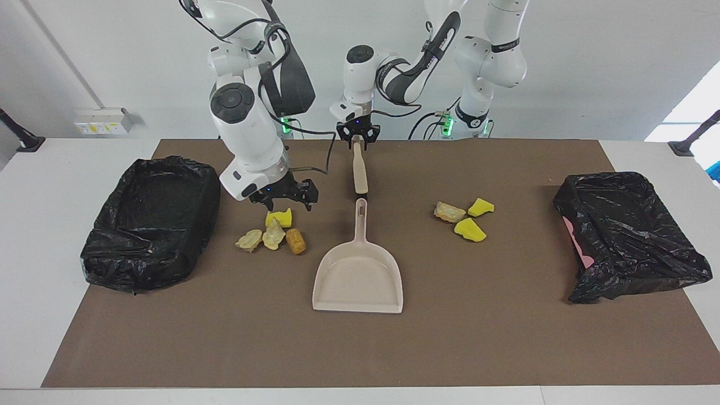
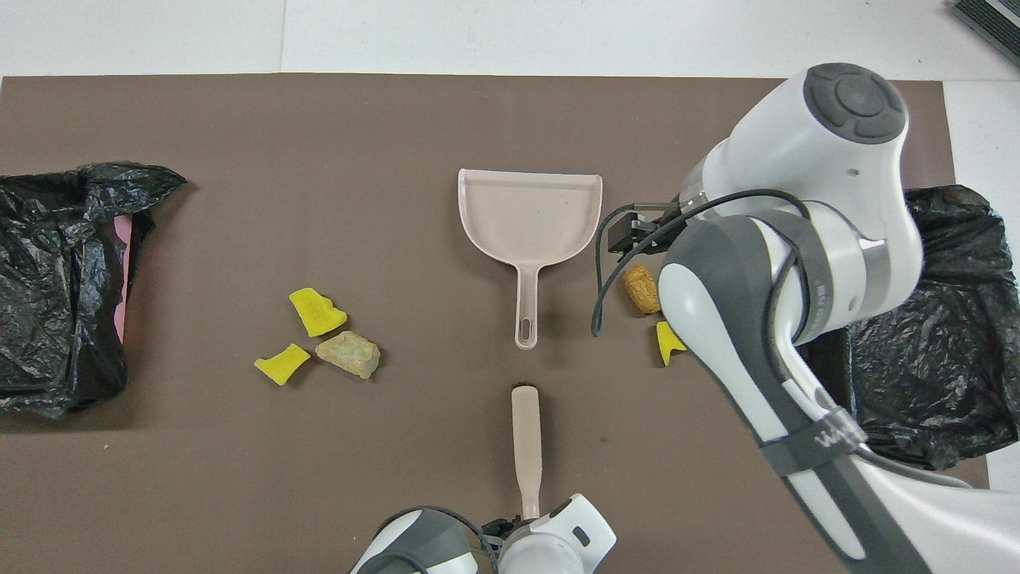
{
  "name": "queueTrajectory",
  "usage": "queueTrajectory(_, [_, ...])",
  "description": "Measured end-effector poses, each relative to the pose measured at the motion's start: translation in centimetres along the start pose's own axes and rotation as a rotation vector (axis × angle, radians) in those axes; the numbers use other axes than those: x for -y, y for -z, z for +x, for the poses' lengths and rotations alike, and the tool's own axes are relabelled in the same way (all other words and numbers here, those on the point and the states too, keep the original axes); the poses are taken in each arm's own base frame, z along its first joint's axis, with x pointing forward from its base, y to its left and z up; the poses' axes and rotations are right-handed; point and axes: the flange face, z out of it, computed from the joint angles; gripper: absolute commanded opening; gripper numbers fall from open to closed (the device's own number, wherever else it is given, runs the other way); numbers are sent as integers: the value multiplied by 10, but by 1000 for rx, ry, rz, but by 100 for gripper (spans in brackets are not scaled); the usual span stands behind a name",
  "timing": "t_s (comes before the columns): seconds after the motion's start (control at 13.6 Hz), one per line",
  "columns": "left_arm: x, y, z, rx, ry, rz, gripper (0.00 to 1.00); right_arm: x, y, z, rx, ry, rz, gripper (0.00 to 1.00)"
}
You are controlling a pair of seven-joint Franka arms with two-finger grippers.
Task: Sweep and dump trash in bin
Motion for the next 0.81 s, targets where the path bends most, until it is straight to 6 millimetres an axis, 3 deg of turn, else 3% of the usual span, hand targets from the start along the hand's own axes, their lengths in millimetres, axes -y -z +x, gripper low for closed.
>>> queueTrajectory(0.22, [27,22,36,26,81,52,0,30,-25,-3,-9,-34,11,100])
queueTrajectory(0.52, [75,27,68,70,191,112,0,34,-48,0,16,-35,2,100])
queueTrajectory(0.81, [152,48,117,42,329,148,0,35,-50,0,19,-33,1,100])
